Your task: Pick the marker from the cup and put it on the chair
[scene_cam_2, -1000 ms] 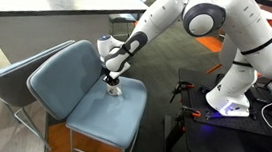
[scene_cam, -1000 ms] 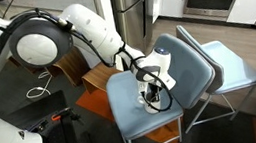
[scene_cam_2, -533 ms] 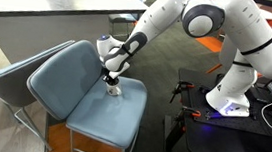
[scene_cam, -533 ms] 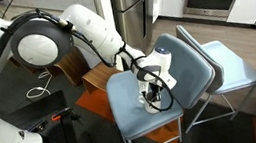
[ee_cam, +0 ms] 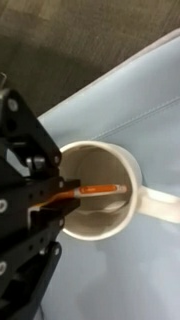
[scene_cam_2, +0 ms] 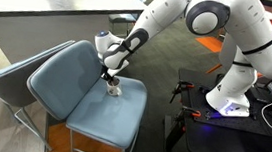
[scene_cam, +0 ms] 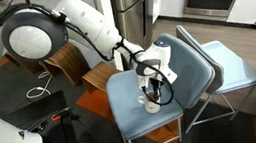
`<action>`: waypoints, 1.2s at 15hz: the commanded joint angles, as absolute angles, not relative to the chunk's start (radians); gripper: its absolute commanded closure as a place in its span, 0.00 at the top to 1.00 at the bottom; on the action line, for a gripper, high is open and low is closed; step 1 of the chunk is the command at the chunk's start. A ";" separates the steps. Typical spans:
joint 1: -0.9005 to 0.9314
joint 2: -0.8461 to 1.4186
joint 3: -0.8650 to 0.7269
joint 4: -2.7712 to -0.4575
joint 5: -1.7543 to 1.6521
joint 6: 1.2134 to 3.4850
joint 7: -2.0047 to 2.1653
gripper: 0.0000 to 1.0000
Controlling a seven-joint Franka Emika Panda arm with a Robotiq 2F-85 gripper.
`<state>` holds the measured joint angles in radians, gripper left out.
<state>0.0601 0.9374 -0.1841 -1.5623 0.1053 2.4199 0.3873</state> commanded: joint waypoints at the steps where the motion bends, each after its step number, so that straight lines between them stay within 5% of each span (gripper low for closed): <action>1: 0.107 0.808 -0.224 -1.678 0.051 2.387 0.457 0.04; 9: 0.146 0.596 -0.130 -1.736 -0.028 2.139 0.410 0.04; 18: 0.184 0.829 0.004 -1.489 -0.035 1.992 0.285 0.04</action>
